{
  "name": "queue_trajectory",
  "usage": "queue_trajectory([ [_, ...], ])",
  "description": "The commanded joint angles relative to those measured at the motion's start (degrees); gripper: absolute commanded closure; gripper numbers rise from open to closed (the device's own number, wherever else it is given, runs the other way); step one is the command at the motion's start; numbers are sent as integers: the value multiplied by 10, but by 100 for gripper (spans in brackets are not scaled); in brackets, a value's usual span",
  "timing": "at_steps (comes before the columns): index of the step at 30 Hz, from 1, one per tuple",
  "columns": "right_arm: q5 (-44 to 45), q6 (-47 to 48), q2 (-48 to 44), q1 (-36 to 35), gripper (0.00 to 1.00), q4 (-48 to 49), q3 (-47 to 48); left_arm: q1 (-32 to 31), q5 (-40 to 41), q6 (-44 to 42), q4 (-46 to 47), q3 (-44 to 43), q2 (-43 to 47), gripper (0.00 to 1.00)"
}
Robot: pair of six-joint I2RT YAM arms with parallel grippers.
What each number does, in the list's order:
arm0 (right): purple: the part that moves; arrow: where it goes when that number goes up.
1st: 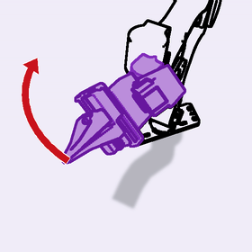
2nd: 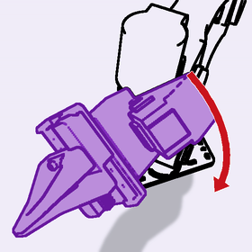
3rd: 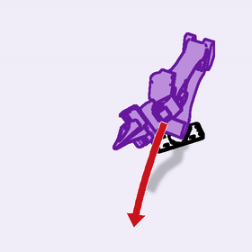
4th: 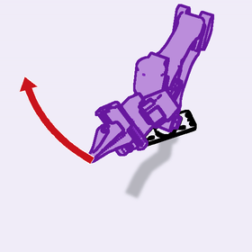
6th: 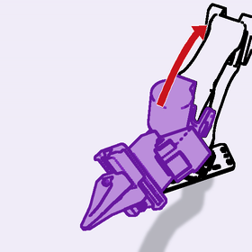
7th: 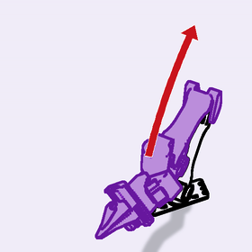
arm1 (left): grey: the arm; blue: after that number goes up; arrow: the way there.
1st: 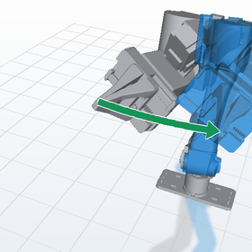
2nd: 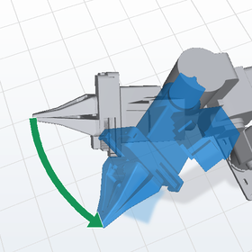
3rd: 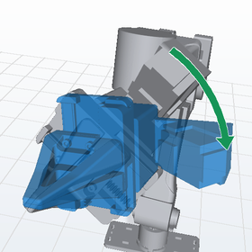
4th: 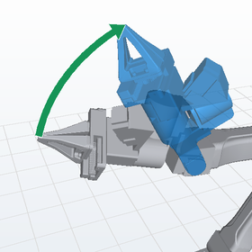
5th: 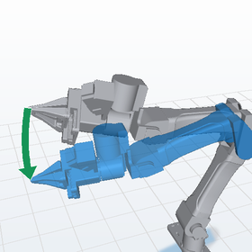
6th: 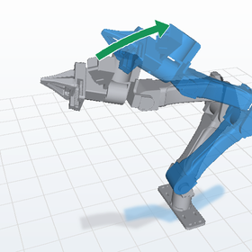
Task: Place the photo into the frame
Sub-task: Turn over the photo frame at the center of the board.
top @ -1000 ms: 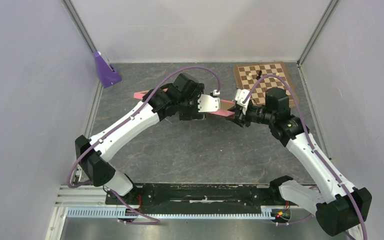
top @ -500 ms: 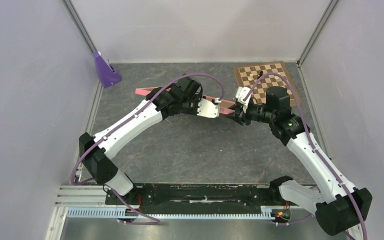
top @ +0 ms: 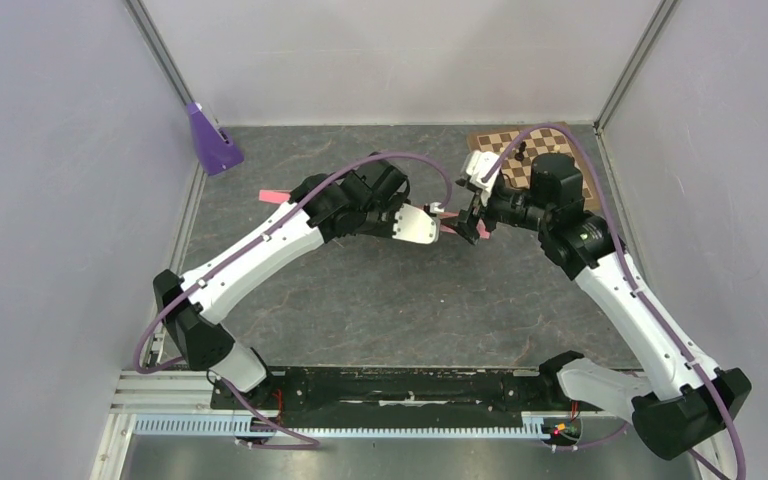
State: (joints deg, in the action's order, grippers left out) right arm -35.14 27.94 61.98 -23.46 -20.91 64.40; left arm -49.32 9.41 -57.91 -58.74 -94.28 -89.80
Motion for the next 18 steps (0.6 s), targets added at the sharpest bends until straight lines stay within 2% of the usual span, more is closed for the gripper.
queue_trajectory([
  [1,24,9,10,-12,19,-18,25,-17,18,32,-26,-64,40,98],
  [12,87,-36,-19,0,18,-4,68,-17,-8,60,-180,-207,9,98],
  [15,75,-40,-24,8,19,-4,74,-17,-7,74,-209,-235,0,98],
  [18,45,-36,-37,13,19,-9,72,-17,-6,79,-209,-227,4,98],
])
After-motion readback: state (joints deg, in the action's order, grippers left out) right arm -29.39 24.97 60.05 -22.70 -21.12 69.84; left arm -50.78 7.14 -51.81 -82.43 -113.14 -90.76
